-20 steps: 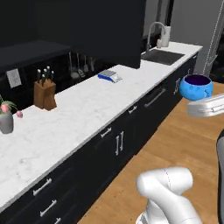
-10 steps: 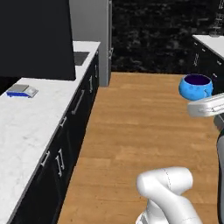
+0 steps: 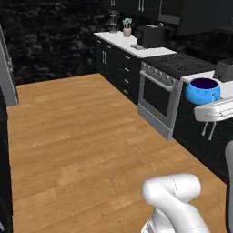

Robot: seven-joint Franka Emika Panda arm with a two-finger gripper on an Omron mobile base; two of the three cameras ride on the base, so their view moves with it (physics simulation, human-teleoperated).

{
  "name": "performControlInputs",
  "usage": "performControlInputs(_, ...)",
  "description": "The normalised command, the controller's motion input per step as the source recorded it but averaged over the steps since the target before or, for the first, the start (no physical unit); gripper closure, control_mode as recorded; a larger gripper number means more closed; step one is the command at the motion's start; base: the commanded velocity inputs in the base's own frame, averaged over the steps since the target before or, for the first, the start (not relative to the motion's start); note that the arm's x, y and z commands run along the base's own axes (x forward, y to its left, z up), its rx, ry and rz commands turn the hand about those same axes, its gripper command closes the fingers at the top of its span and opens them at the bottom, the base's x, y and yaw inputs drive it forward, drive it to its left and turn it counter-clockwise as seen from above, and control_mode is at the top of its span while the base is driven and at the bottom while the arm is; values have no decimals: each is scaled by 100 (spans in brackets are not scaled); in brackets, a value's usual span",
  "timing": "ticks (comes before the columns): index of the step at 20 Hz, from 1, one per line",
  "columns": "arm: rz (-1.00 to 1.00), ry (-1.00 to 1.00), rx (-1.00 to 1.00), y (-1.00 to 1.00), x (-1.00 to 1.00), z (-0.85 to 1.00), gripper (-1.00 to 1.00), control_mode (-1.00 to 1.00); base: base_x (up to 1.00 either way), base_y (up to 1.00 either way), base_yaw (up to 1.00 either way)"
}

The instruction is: Gather all objects into one cabinet and sort the glasses and bowls to opposite sides.

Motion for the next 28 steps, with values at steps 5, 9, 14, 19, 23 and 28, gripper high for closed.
performControlInputs(5, 0, 0, 0, 0, 0, 0, 100, 100, 29, 12, -67)
performControlInputs(9, 0, 0, 0, 0, 0, 0, 100, 100, 56, 10, -54)
performControlInputs(14, 0, 0, 0, 0, 0, 0, 100, 100, 72, 12, -43)
performControlInputs(19, 0, 0, 0, 0, 0, 0, 100, 100, 79, 21, -36)
performControlInputs(23, 0, 0, 0, 0, 0, 0, 100, 100, 81, 20, -28)
performControlInputs(28, 0, 0, 0, 0, 0, 0, 100, 100, 84, 7, -29)
